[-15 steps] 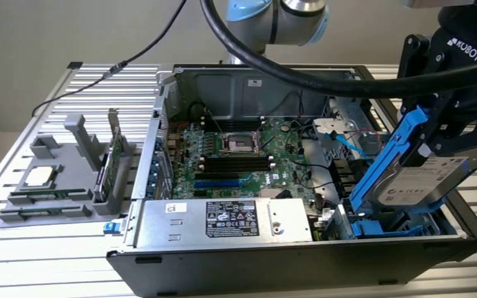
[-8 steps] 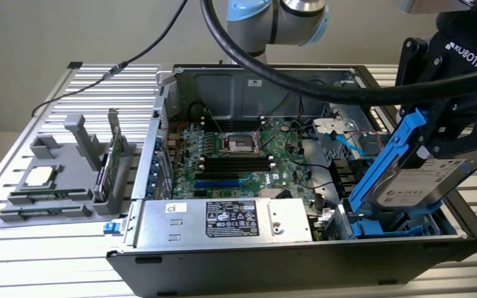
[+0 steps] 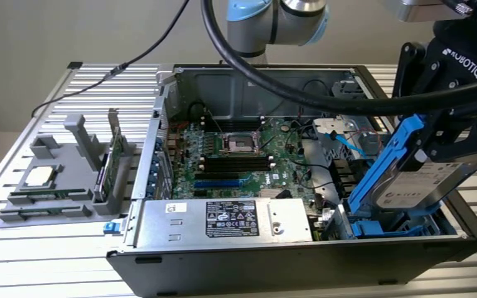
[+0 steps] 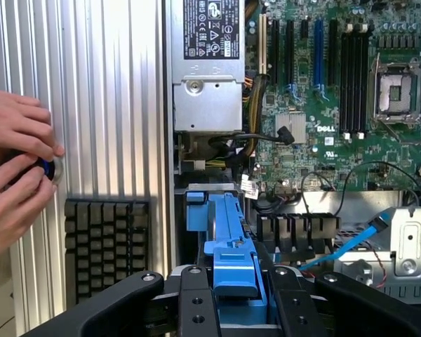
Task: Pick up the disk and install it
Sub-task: 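Pick up the disk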
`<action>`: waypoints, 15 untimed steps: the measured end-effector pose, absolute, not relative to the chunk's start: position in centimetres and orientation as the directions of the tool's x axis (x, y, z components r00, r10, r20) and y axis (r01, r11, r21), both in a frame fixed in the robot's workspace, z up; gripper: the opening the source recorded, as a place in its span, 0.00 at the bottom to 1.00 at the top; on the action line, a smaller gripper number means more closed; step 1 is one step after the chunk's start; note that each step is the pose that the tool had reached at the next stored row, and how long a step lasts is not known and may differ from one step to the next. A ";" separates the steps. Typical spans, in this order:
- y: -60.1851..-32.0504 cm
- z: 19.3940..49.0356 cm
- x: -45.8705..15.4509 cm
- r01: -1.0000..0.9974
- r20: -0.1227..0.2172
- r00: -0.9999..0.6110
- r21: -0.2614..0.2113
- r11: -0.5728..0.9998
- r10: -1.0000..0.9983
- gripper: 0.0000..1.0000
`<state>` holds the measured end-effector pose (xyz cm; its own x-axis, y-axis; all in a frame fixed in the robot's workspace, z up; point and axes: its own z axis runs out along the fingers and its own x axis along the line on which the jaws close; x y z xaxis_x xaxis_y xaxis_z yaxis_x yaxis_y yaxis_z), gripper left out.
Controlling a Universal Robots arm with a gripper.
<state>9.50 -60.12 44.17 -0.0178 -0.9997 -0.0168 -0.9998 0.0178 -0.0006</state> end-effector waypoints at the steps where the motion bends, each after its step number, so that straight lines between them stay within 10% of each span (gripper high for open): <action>1: -60.1 44.1 9.5 -1.000 -0.017 -0.018 -0.001 0.018 -1.000 0.33; 15: -59.9 43.6 9.6 -1.000 -0.017 -0.017 -0.001 0.017 -1.000 0.33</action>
